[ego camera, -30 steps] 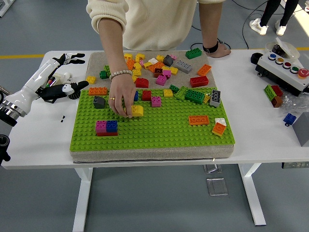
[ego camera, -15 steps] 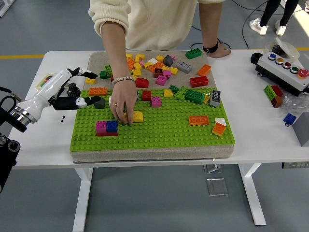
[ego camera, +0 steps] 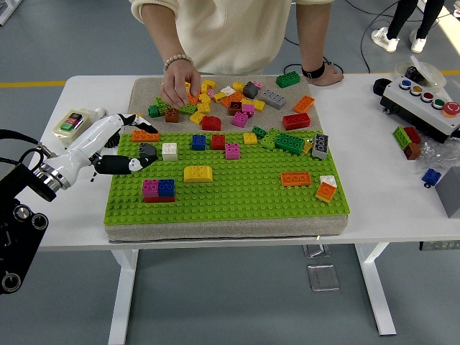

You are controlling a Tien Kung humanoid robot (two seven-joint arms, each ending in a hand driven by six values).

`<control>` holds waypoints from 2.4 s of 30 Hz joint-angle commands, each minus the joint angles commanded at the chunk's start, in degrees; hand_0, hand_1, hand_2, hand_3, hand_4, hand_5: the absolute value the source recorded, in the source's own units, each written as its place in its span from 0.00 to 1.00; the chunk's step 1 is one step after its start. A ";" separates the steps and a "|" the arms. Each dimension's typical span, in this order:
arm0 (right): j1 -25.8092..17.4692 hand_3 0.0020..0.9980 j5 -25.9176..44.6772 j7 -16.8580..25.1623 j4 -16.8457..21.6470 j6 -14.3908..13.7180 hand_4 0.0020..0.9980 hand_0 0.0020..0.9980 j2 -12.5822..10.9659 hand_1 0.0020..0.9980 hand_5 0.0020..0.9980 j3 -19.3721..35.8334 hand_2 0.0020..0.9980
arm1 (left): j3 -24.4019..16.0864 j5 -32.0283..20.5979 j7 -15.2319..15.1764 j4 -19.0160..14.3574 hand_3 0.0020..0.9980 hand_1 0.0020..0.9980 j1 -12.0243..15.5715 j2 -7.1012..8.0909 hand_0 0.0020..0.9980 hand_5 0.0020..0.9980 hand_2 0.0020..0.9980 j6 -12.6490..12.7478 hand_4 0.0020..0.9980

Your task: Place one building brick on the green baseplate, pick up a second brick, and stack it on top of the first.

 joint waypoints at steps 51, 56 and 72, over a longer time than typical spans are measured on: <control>0.86 0.60 0.17 1.01 0.00 0.40 0.92 0.74 -0.76 0.66 0.50 -0.97 0.71 | 6.86 11.71 -1.55 18.08 0.63 0.75 -12.77 -7.84 0.82 0.05 0.67 2.68 0.64; 0.87 0.60 0.18 1.06 0.00 0.24 0.92 0.74 -0.75 0.66 0.50 -0.97 0.71 | 6.67 11.71 -1.52 18.26 0.61 0.74 -12.76 -8.09 0.80 0.03 0.65 2.92 0.61; 0.90 0.60 0.21 1.30 0.00 0.16 0.92 0.74 -0.80 0.66 0.50 -0.84 0.71 | 6.76 11.71 -0.66 18.88 0.73 0.77 -12.77 -8.89 0.85 0.11 0.75 0.44 0.84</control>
